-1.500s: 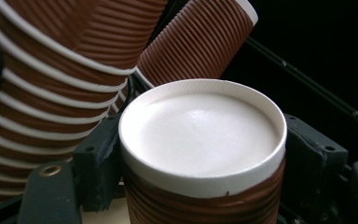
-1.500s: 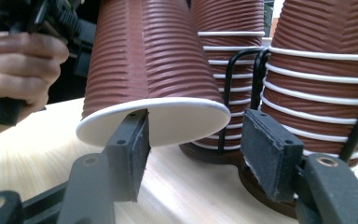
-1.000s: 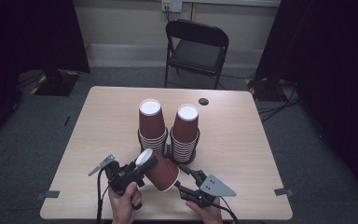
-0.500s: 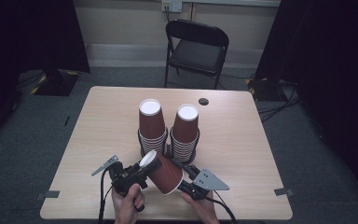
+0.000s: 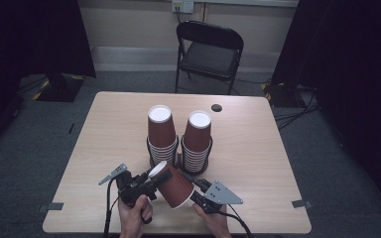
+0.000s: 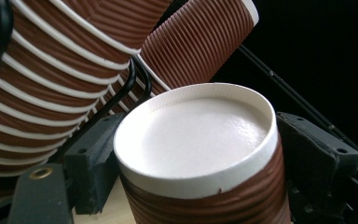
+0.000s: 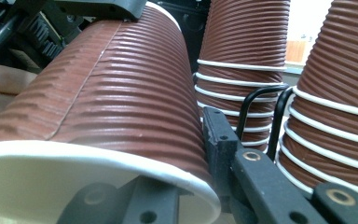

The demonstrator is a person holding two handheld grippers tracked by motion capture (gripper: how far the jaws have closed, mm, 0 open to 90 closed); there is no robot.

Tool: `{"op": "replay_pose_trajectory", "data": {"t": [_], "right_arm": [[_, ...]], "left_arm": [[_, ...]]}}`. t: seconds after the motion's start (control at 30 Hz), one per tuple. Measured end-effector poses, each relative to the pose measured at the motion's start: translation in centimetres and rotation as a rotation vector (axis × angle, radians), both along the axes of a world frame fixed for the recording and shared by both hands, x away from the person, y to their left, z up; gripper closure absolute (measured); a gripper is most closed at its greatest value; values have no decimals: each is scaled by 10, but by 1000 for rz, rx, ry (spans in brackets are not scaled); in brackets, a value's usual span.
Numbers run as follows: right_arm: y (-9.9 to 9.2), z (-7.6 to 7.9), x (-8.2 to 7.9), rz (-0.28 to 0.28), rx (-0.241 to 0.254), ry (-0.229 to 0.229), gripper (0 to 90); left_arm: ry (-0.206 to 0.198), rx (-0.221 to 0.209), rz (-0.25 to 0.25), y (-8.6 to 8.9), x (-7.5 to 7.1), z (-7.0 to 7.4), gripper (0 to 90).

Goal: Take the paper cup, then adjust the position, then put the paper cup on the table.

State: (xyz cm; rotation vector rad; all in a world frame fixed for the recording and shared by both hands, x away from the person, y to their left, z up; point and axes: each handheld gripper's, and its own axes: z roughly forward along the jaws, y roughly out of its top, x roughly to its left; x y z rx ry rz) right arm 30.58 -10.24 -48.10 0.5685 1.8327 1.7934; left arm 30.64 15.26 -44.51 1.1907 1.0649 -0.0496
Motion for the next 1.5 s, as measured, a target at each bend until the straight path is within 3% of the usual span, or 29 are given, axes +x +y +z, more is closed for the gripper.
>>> {"op": "replay_pose_trajectory", "data": {"t": [0.23, 0.53, 0.57, 0.6, 0.63, 0.7, 0.8, 0.9, 0.93, 1.0, 1.07, 1.1, 1.13, 1.17, 1.37, 1.5], "right_arm": [[-1, 1, -1, 4, -3, 16, 855], [-8, 2, -2, -9, -19, 47, 856], [-8, 1, -2, -12, -27, 60, 856], [-8, 1, -1, -11, -35, 68, 856], [-8, 0, 0, -16, -40, 81, 857], [-9, -1, 1, -16, -58, 101, 857], [-9, -1, 1, -19, -72, 123, 857], [-11, -1, 0, -20, -87, 160, 857], [-12, -1, 0, -19, -90, 167, 857], [-13, -2, 0, -26, -104, 191, 856], [-14, -2, 1, -32, -115, 207, 856], [-14, -2, 2, -31, -121, 215, 856], [-14, -2, 2, -31, -121, 215, 856], [-15, -2, 2, -35, -133, 232, 856], [-18, -2, 6, -21, -156, 267, 856], [-20, -1, 8, -4, -166, 285, 854]], "left_arm": [[-19, 40, 22, 2, 4, 6, 187], [-61, 48, 47, 8, 6, 11, 176], [-106, 124, 73, 11, 7, 13, 173], [-121, 151, 83, 12, 7, 13, 176], [-121, 141, 90, 12, 7, 14, 184], [-142, 182, 97, 15, 7, 15, 170], [-160, 204, 104, 16, 7, 14, 158], [-224, 259, 106, 16, 7, 10, 160], [-224, 259, 106, 16, 7, 10, 156], [-224, 311, 145, 17, 6, 6, 173], [-222, 323, 160, 17, 6, 5, 205], [-238, 361, 182, 18, 7, 4, 189], [-238, 361, 182, 18, 7, 4, 167], [-262, 392, 190, 19, 6, 4, 158], [-328, 522, 183, 19, 2, 7, 223], [-345, 597, 194, 17, 0, 5, 240]]}}
